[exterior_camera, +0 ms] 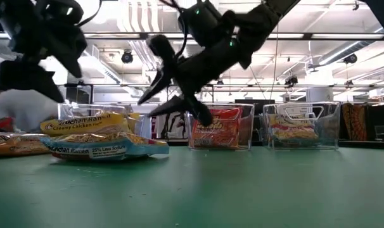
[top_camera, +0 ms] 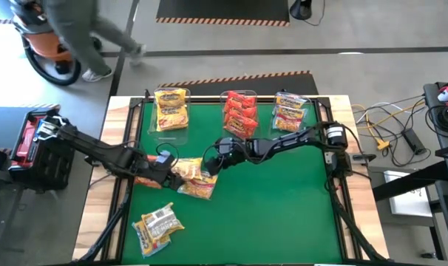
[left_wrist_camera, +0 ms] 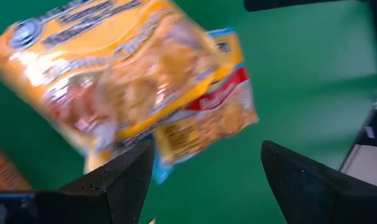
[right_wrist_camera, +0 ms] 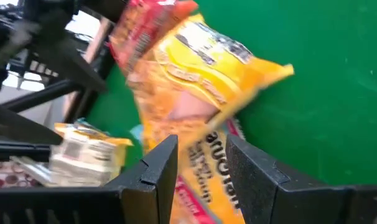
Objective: Sort Maruchan noodles
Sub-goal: Put the yellow noodle pack into the left transparent bin
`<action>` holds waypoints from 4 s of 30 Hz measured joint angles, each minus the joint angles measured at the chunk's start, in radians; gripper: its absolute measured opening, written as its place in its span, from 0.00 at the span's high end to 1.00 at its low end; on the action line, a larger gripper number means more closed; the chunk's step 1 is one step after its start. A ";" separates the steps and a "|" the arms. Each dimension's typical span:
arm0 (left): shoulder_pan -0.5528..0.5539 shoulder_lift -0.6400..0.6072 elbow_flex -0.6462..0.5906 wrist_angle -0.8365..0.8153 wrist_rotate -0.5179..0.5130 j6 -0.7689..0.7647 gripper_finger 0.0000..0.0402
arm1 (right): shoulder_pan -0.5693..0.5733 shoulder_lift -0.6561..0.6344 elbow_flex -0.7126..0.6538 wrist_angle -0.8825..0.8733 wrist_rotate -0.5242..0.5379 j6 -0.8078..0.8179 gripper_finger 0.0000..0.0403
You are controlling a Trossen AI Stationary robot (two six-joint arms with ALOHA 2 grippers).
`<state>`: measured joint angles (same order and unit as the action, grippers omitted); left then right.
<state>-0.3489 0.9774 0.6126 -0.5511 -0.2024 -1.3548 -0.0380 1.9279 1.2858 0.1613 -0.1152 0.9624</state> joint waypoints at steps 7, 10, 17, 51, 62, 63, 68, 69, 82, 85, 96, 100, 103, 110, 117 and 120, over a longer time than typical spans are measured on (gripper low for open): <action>-0.013 -0.054 0.000 -0.153 -0.007 -0.119 0.31 | -0.020 0.063 0.058 0.091 -0.002 -0.008 0.69; -0.015 -0.065 0.000 -0.158 -0.052 -0.133 0.31 | -0.030 0.109 0.093 0.073 -0.031 -0.022 0.69; -0.022 -0.069 -0.003 -0.172 -0.112 -0.183 0.31 | -0.046 0.186 0.184 0.081 -0.102 -0.048 0.69; -0.172 0.052 -0.218 0.121 -0.428 -0.813 0.31 | -0.061 0.233 0.201 0.002 -0.150 -0.075 0.69; -0.168 0.182 -0.218 0.258 -0.488 -0.874 0.31 | -0.059 0.233 0.201 0.003 -0.148 -0.093 0.69; -0.168 0.195 -0.218 0.274 -0.496 -0.882 0.31 | -0.058 0.233 0.201 0.003 -0.147 -0.094 0.69; -0.167 0.234 -0.217 0.328 -0.511 -0.883 0.31 | -0.052 0.232 0.201 0.003 -0.147 -0.095 0.69; -0.167 0.237 -0.217 0.338 -0.515 -0.878 0.32 | -0.051 0.232 0.200 0.004 -0.147 -0.095 0.69; -0.167 0.236 -0.217 0.369 -0.523 -0.846 0.58 | -0.034 0.231 0.217 0.009 -0.197 -0.095 0.69; -0.167 0.236 -0.217 0.373 -0.526 -0.840 0.65 | -0.034 0.228 0.234 0.011 -0.222 -0.099 0.69; -0.167 0.201 -0.216 0.373 -0.543 -0.781 0.71 | -0.069 0.104 0.247 -0.167 -0.545 -0.164 0.69; -0.167 0.170 -0.216 0.373 -0.583 -0.725 0.71 | -0.071 0.009 0.245 -0.379 -0.504 -0.301 0.69; -0.167 0.143 -0.216 0.375 -0.641 -0.665 0.72 | -0.071 -0.053 0.241 -0.475 -0.417 -0.370 0.69; -0.167 0.073 -0.216 0.384 -0.777 -0.479 0.72 | -0.059 -0.114 0.196 -0.492 -0.382 -0.351 0.70; -0.167 -0.023 -0.216 0.404 -0.906 -0.300 0.72 | -0.045 -0.189 0.091 -0.495 -0.381 -0.325 0.74; -0.167 -0.062 -0.216 0.420 -0.907 -0.223 0.72 | -0.057 -0.239 0.042 -0.487 -0.347 -0.325 0.74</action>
<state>-0.5163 0.9152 0.3962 -0.1309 -1.1095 -1.5773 -0.0951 1.6893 1.3273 -0.3254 -0.4626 0.6373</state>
